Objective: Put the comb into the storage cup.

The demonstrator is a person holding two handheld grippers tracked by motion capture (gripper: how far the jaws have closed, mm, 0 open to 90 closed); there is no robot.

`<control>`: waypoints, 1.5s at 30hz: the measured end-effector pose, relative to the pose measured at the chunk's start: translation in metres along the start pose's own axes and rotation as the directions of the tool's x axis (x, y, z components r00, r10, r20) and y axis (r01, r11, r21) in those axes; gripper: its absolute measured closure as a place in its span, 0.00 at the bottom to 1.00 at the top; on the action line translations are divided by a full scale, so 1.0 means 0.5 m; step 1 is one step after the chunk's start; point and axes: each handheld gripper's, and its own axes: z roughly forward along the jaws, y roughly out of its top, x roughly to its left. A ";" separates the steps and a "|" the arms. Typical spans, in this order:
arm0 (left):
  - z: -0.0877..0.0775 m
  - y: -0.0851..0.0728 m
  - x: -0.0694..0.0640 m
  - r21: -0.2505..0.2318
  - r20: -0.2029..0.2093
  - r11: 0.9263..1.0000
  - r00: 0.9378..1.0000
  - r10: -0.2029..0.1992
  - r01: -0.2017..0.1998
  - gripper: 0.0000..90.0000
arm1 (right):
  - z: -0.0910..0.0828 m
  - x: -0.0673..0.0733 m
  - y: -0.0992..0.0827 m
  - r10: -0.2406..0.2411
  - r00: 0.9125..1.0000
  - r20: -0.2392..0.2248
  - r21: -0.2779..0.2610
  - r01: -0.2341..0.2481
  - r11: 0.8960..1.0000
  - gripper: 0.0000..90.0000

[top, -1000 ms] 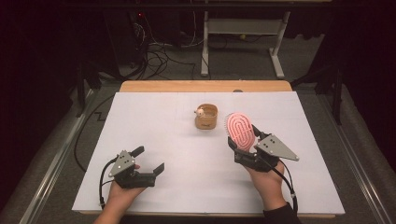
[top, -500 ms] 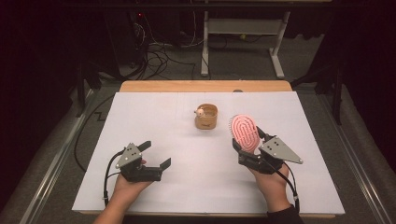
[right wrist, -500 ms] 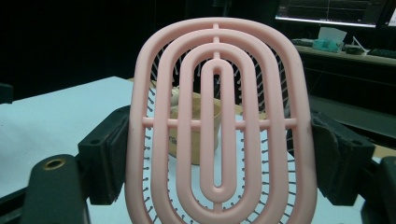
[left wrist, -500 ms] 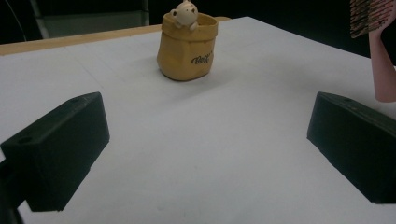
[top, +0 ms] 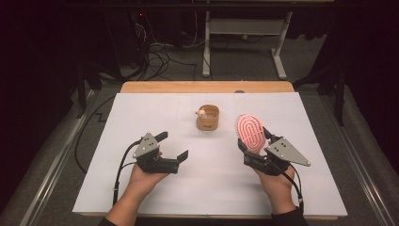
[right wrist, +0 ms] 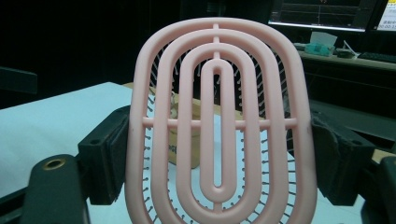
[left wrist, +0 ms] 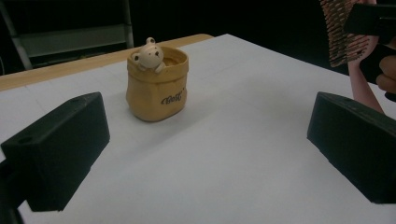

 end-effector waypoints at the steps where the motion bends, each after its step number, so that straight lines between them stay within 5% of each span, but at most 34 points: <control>1: 0.004 0.003 -0.001 0.001 0.003 1.000 1.000 0.002 -0.002 0.00 | -0.001 -0.001 0.000 -0.002 1.000 0.002 0.000 0.002 1.000 0.23; 12: 0.064 0.023 -0.026 0.007 0.071 1.000 0.997 0.029 -0.029 0.00 | -0.007 -0.008 0.002 0.002 1.000 0.021 -0.009 -0.002 1.000 0.23; 20: 0.092 0.036 -0.047 -0.034 0.095 0.999 0.995 0.015 -0.012 0.00 | -0.005 -0.005 0.001 -0.010 1.000 0.024 -0.006 0.010 1.000 0.23; 26: 0.091 0.031 -0.046 0.009 0.086 1.000 0.996 0.005 -0.005 0.00 | -0.003 0.008 0.001 -0.038 0.999 0.023 -0.005 0.038 0.999 0.23; 45: 0.053 0.040 -0.057 -0.006 0.124 1.000 0.992 -0.016 0.017 0.00 | -0.004 0.035 0.006 -0.091 0.996 0.017 -0.015 0.092 0.996 0.23</control>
